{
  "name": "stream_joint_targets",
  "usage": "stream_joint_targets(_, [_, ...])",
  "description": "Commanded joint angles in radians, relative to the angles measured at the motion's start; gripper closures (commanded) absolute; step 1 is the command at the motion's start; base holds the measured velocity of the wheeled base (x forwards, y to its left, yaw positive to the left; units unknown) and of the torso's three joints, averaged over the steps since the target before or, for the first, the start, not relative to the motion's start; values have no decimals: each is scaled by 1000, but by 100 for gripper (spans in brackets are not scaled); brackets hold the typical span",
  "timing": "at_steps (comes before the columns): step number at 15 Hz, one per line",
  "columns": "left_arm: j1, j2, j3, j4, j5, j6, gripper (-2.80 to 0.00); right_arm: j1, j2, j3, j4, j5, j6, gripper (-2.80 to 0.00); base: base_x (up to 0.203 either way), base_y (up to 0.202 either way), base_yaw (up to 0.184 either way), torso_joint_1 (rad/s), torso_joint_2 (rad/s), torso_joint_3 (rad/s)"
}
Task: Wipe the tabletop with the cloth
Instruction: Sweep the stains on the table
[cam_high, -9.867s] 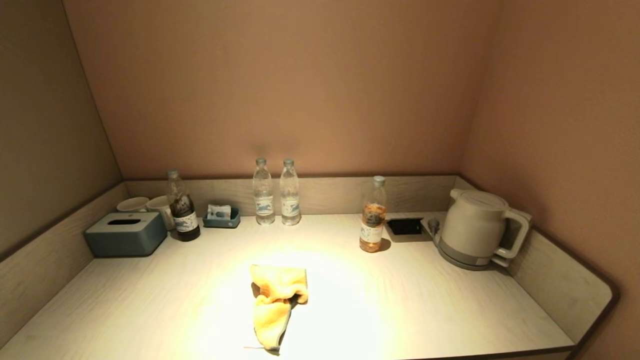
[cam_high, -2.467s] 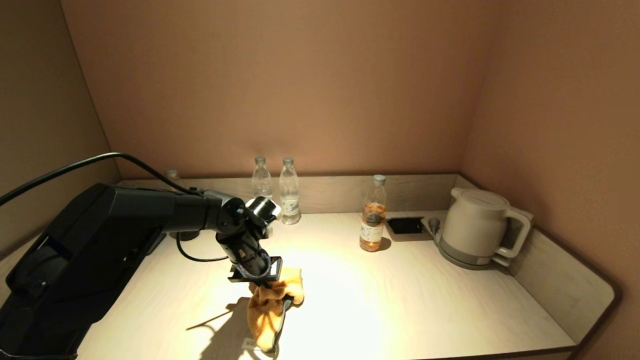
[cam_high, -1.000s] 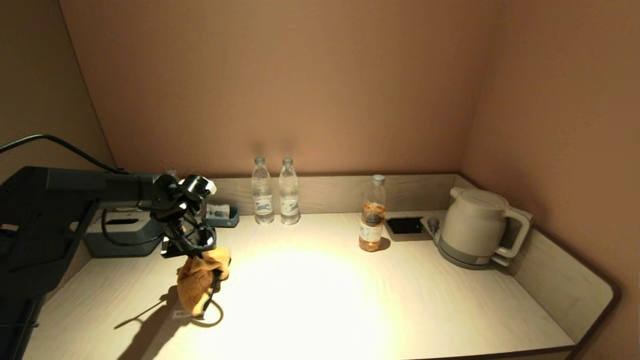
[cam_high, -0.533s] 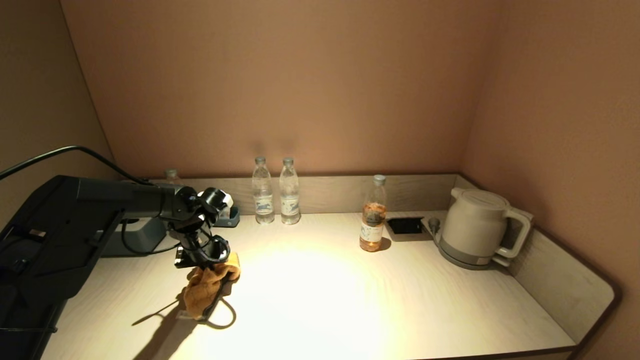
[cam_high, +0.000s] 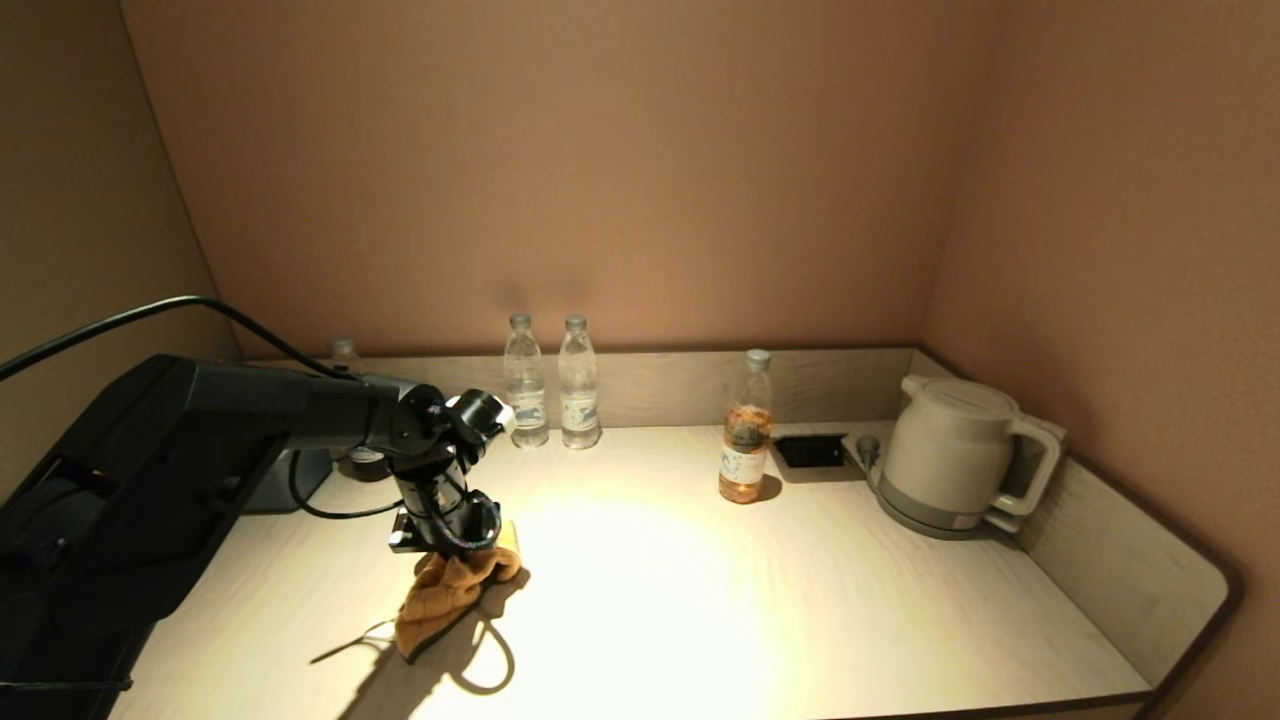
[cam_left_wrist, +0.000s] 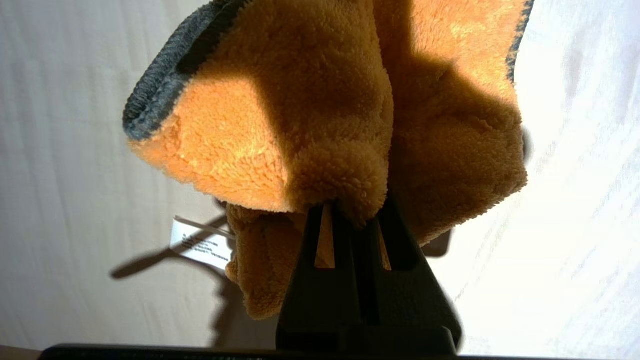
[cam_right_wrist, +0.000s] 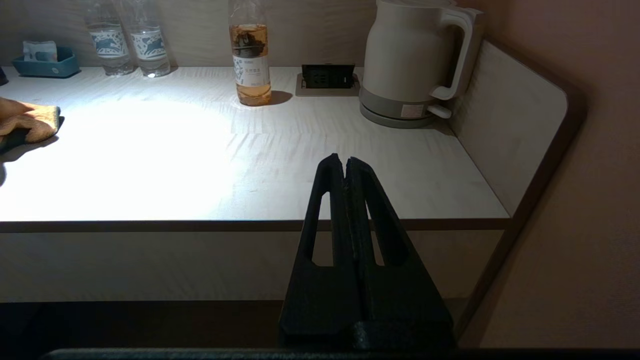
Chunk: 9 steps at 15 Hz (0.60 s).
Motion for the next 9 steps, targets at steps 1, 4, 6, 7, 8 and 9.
stream_joint_targets(1, [-25, -56, 80, 29, -26, -15, 0, 0, 1, 0, -1, 1, 0, 0, 0, 0, 0, 0, 0, 0])
stream_joint_targets(4, [-23, -133, 194, 43, -42, -22, 0, 0, 1, 0, -1, 1, 0, 0, 0, 0, 0, 0, 0, 0])
stream_joint_targets(6, [16, -188, 319, 37, -36, -22, 0, 0, 1, 0, -1, 1, 0, 0, 0, 0, 0, 0, 0, 0])
stream_joint_targets(7, [55, -208, 356, 35, -32, -22, 0, 0, 1, 0, -1, 1, 0, 0, 0, 0, 0, 0, 0, 0])
stream_joint_targets(8, [95, -221, 381, 34, -27, -21, 0, 0, 1, 0, -1, 1, 0, 0, 0, 0, 0, 0, 0, 0])
stream_joint_targets(9, [104, -224, 385, 32, -23, -20, 0, 0, 1, 0, -1, 1, 0, 0, 0, 0, 0, 0, 0, 0])
